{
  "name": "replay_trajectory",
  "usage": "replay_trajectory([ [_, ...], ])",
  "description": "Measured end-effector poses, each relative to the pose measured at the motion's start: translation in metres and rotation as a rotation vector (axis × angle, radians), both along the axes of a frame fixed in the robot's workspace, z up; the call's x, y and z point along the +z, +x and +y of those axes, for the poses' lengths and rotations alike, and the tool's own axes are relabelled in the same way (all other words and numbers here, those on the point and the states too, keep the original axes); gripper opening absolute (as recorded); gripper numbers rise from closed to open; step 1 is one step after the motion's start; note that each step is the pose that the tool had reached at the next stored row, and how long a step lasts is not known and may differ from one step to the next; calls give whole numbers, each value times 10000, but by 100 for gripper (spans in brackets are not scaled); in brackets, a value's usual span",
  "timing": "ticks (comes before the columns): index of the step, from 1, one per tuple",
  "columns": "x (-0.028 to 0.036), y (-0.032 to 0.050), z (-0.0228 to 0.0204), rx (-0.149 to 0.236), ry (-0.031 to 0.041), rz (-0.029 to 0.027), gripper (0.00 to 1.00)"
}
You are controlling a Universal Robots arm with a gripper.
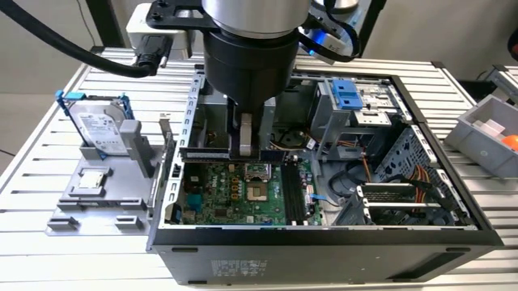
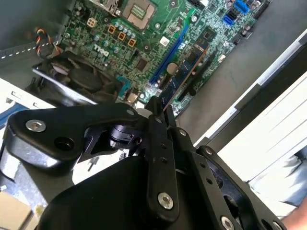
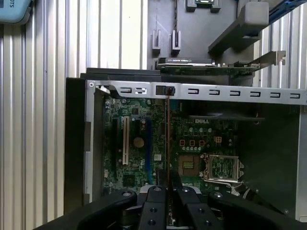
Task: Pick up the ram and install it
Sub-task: 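Pick up the ram and move it above insertion slot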
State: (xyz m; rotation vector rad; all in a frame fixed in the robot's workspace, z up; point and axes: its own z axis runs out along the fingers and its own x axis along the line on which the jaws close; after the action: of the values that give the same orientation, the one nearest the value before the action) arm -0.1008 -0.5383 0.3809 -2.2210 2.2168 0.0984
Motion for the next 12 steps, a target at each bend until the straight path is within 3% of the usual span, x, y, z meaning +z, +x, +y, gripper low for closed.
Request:
replay_trajectory([
  [12, 0, 276, 0, 4, 0, 22, 0],
])
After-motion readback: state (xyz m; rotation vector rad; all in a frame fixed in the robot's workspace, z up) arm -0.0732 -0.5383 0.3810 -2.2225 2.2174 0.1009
